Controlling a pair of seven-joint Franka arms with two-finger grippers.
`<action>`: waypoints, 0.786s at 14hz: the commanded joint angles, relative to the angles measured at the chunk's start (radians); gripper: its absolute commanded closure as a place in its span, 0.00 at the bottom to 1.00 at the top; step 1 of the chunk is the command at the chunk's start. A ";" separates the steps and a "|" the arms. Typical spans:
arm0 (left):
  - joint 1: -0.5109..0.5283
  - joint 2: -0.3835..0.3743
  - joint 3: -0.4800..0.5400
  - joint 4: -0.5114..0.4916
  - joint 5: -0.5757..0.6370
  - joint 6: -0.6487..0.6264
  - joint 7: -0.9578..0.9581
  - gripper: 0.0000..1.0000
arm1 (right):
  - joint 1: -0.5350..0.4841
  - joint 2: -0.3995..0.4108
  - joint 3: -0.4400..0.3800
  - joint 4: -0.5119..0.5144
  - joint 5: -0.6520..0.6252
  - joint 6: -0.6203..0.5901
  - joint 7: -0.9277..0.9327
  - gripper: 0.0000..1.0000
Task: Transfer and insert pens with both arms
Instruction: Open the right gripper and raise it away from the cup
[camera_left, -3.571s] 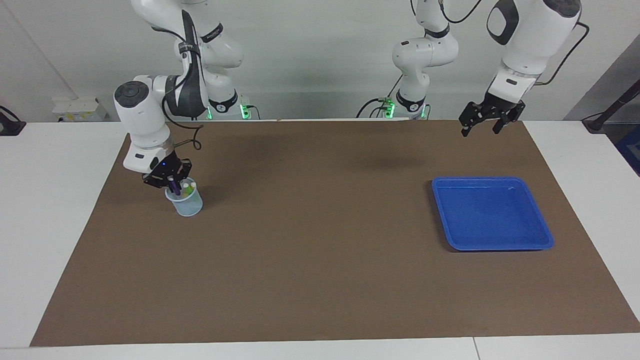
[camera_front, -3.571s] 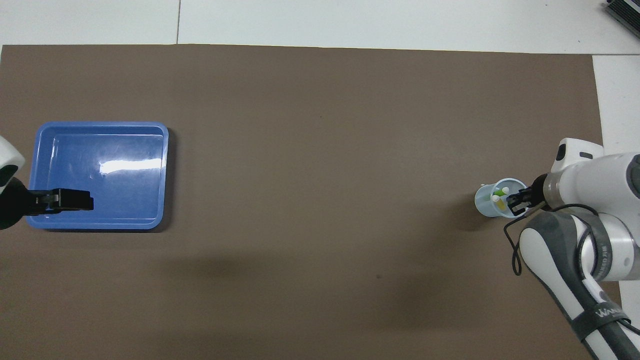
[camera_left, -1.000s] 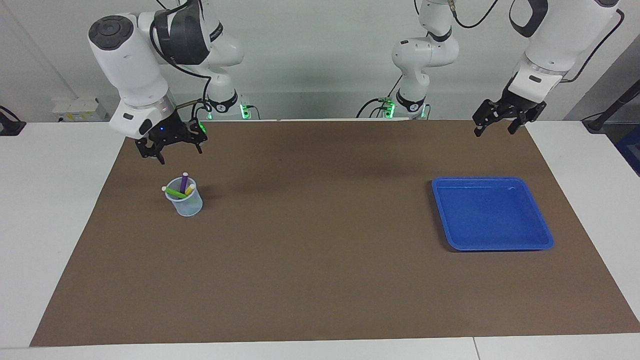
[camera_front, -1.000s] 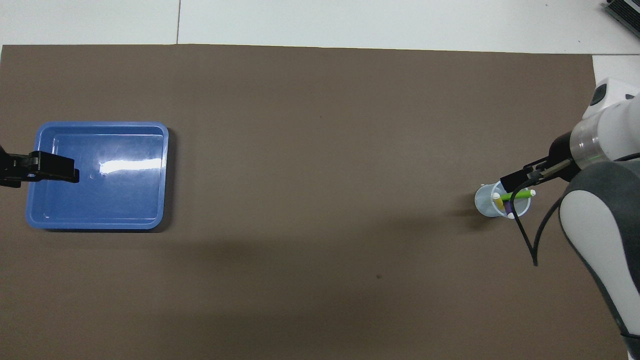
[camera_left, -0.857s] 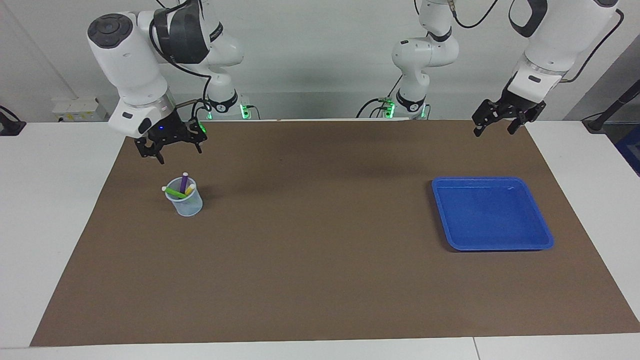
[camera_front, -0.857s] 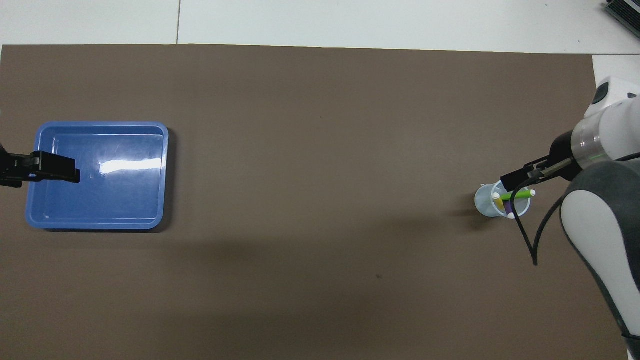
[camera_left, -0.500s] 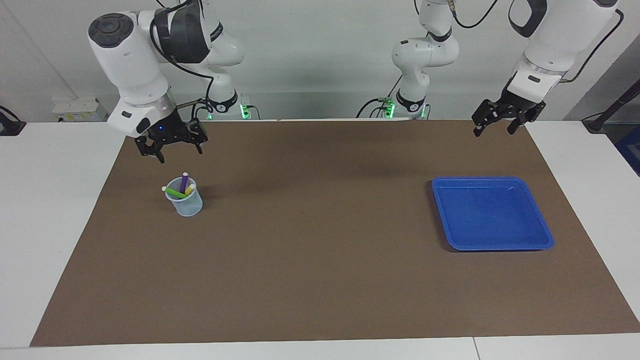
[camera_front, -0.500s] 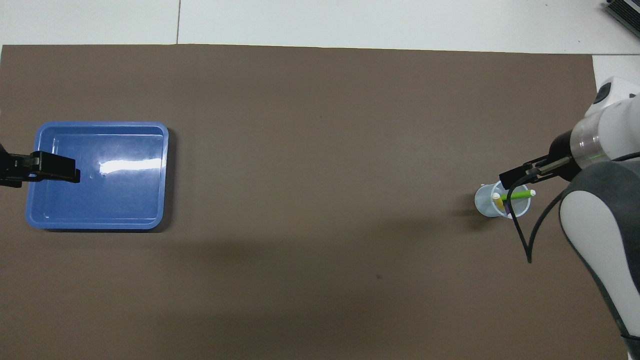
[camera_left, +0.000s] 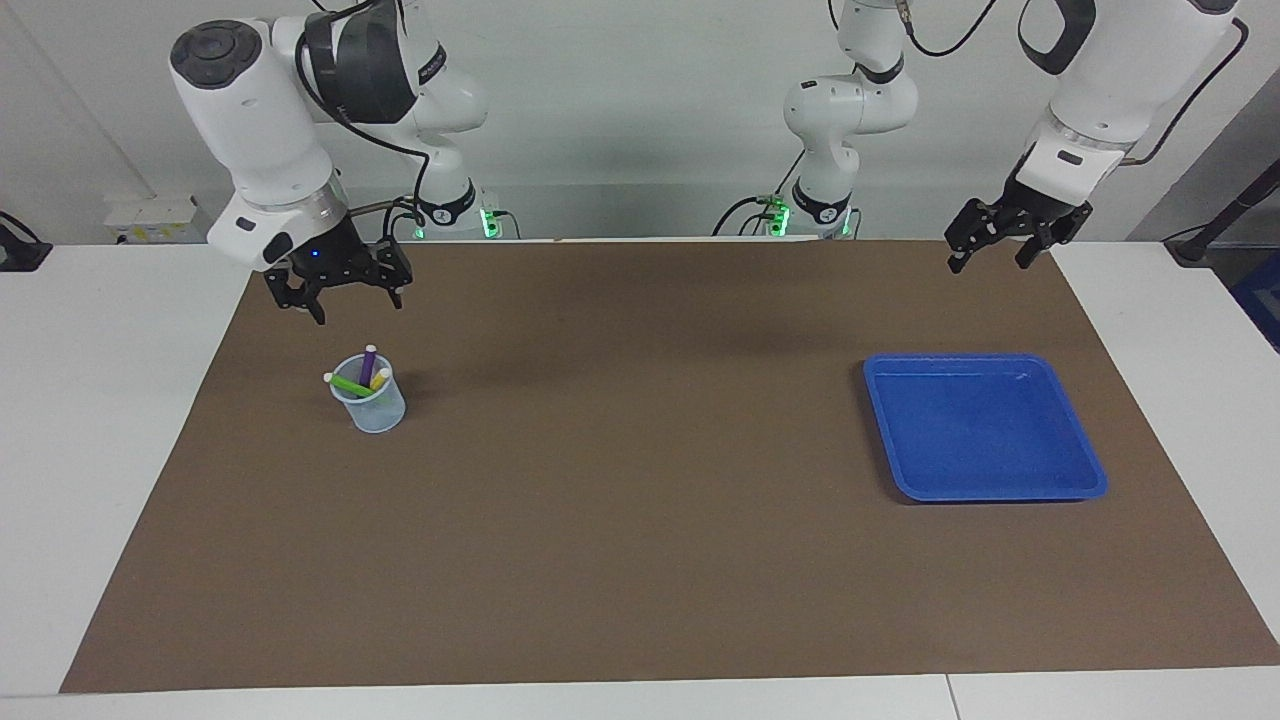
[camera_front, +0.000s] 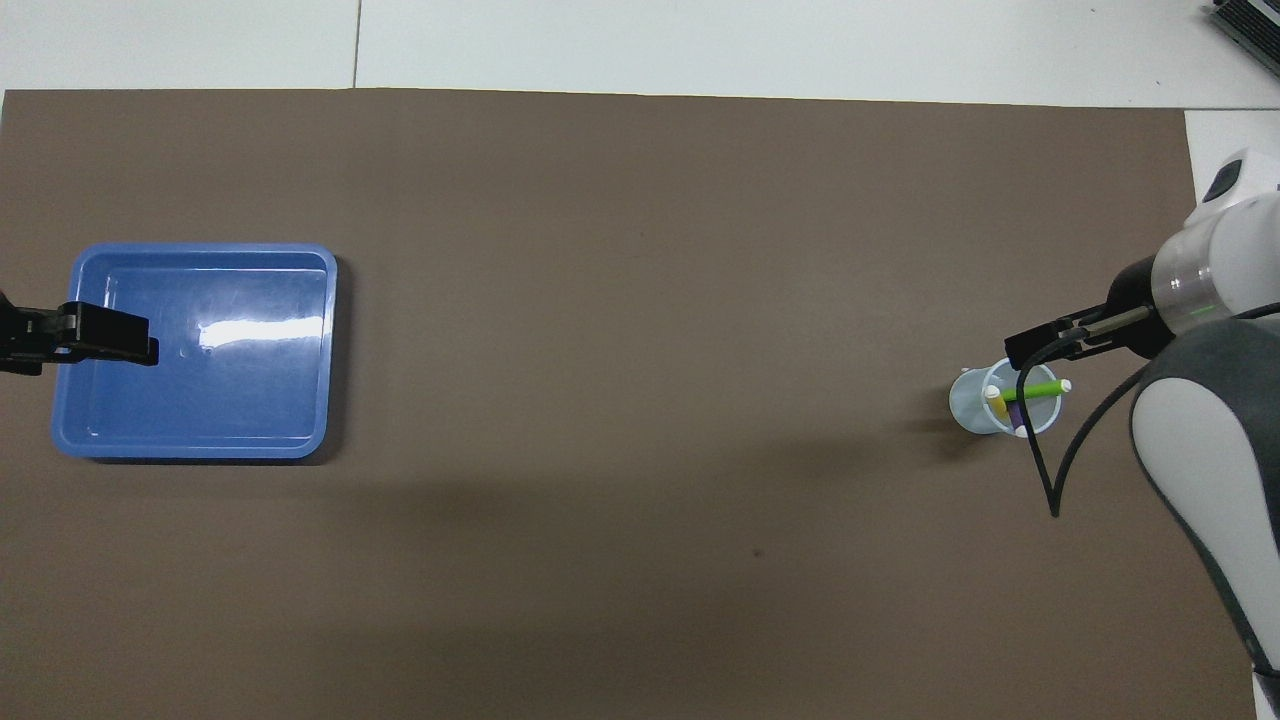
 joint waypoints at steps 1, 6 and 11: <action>-0.006 0.011 0.007 0.025 0.019 -0.019 -0.006 0.00 | 0.012 0.008 -0.027 0.033 0.006 -0.007 0.019 0.00; -0.006 0.009 0.007 0.025 0.019 -0.014 -0.006 0.00 | 0.012 -0.002 -0.035 0.049 0.009 -0.037 0.022 0.00; -0.008 0.009 0.007 0.025 0.019 -0.014 -0.006 0.00 | 0.015 0.001 -0.035 0.130 0.007 -0.143 0.022 0.00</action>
